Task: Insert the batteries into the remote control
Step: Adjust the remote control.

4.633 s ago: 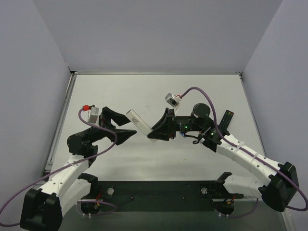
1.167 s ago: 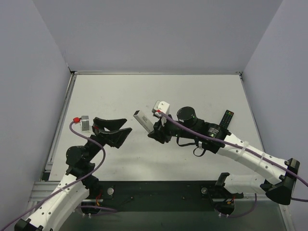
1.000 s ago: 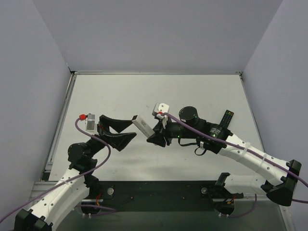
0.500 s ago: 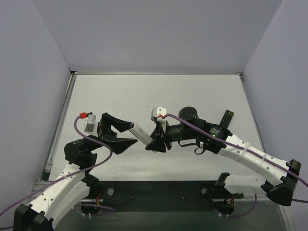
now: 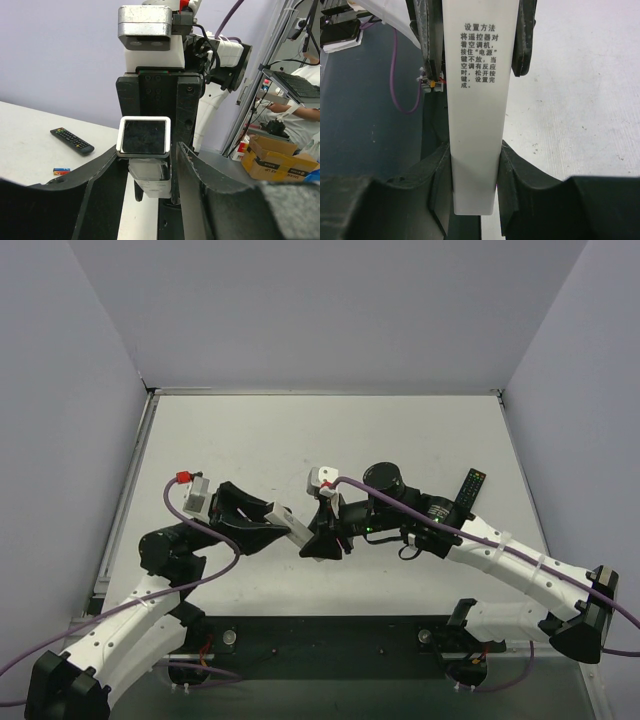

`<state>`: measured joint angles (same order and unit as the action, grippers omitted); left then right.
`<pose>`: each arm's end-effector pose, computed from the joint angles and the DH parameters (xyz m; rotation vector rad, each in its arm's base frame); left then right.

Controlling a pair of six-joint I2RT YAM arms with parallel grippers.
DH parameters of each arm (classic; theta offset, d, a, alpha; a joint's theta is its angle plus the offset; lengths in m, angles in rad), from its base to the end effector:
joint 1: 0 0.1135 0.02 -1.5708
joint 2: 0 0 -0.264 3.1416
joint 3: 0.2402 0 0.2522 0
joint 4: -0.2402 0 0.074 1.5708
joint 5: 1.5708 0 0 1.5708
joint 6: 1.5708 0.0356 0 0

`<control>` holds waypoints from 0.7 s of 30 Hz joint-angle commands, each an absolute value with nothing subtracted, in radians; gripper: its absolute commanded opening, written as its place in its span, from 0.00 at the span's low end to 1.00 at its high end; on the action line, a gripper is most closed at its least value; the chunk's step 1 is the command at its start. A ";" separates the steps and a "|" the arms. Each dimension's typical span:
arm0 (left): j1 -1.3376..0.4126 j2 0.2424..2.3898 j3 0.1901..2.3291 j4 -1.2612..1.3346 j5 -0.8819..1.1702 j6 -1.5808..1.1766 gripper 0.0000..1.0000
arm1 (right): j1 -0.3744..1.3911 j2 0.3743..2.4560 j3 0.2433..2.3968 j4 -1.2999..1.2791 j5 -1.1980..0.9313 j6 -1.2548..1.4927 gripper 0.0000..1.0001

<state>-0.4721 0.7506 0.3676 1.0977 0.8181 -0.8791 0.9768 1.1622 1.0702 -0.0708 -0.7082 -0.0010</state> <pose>0.1225 -0.0917 0.3221 0.6572 1.0568 -1.5418 0.1287 0.2319 0.3766 -1.3430 1.3226 1.3031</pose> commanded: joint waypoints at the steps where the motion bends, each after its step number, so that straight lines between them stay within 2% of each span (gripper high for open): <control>1: -0.482 0.755 0.394 1.199 0.853 -0.905 0.50 | 0.980 1.158 1.098 -0.008 -0.761 -0.015 0.00; 15: -0.482 0.759 0.397 1.226 0.928 -0.934 0.53 | 0.971 1.140 1.091 -0.008 -0.782 -0.012 0.00; 21: -0.482 0.750 0.417 1.134 0.942 -0.907 0.53 | 0.971 1.138 1.089 -0.008 -0.778 -0.017 0.00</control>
